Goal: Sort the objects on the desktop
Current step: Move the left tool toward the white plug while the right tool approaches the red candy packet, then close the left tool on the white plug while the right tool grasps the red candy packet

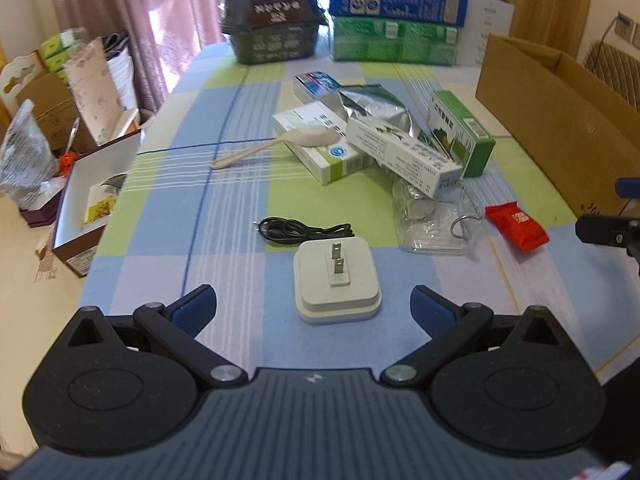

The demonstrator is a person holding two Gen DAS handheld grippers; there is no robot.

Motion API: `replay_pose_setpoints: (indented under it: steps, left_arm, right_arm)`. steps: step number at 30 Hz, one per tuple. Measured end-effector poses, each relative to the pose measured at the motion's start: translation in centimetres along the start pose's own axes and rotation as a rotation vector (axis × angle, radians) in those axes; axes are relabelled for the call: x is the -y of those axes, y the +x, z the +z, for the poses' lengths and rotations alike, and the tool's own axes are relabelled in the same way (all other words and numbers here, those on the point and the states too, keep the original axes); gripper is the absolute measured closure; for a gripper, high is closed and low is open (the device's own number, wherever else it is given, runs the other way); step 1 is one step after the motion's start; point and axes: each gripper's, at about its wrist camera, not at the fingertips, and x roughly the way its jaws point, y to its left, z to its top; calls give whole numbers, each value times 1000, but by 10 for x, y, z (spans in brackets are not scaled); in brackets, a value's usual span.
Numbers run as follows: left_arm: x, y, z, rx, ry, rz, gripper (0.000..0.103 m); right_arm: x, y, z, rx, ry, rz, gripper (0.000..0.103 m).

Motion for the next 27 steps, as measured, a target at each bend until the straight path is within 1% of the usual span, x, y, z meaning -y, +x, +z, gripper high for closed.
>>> replay_pose_setpoints:
  steps: [3,6,9,11,14,20,27]
  left_arm:
    - [-1,14,4,-8,0,-4,2]
    - [0,25,6,-17,-3,-18,2]
    - [2,35,8,-26,11,-26,2]
    - [2,42,8,-33,19,-29,2]
    - [2,49,9,-44,18,-36,5]
    - [3,57,11,-47,11,-52,5]
    - [3,63,14,-53,7,-64,9]
  right_arm:
    - [5,13,2,-31,26,7,14]
    - [9,27,3,-63,46,14,19]
    - [14,40,3,-97,75,25,26]
    - [17,49,4,-121,86,31,36]
    - [21,63,4,-165,114,39,44]
    - [22,77,3,-202,113,36,47]
    - [19,88,6,-221,104,40,58]
